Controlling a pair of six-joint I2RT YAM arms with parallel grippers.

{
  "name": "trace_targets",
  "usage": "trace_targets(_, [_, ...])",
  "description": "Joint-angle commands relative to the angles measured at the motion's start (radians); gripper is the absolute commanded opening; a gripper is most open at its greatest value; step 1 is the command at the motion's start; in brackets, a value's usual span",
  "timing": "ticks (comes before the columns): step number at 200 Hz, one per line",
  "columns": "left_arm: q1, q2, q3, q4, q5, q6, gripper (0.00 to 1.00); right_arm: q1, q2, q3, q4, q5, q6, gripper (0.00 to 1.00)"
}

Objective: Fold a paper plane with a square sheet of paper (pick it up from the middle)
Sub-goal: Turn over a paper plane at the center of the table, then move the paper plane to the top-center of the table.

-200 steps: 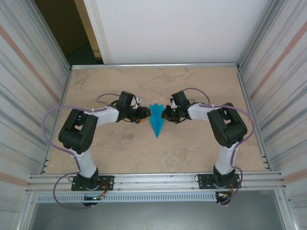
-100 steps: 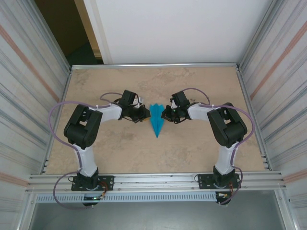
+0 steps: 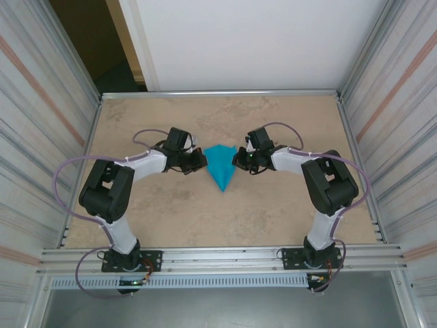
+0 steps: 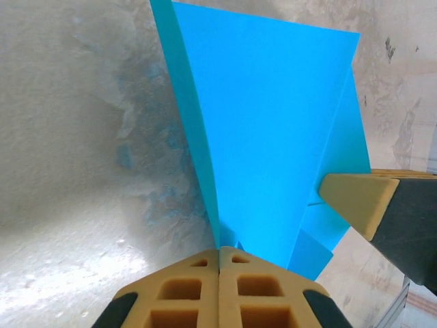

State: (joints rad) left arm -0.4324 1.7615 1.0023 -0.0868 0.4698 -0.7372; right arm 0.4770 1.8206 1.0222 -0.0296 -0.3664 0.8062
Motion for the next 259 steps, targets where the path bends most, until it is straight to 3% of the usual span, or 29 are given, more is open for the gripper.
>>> trace_targets(1, [0.007,-0.006,-0.036,0.028,-0.019,-0.005,0.03,-0.006,0.003,-0.011,-0.016,0.014,-0.004,0.07])
trace_targets(66, [0.007,0.045,-0.045,0.088,0.024,-0.015,0.03,-0.005,0.051,0.002,-0.018,0.001,-0.003,0.15])
trace_targets(106, [0.007,0.045,-0.035,0.078,0.029,-0.003,0.03,0.004,-0.035,0.016,-0.086,0.051,-0.054,0.41])
trace_targets(123, [0.008,0.046,-0.034,0.076,0.032,-0.001,0.03,0.02,-0.085,0.018,-0.122,0.096,-0.097,0.47])
trace_targets(188, [0.008,0.044,-0.034,0.075,0.036,-0.004,0.03,0.175,-0.038,0.109,-0.249,0.191,-0.185,0.47])
trace_targets(259, [0.008,0.047,-0.042,0.088,0.046,-0.008,0.03,0.23,0.035,0.165,-0.247,0.166,-0.177,0.49])
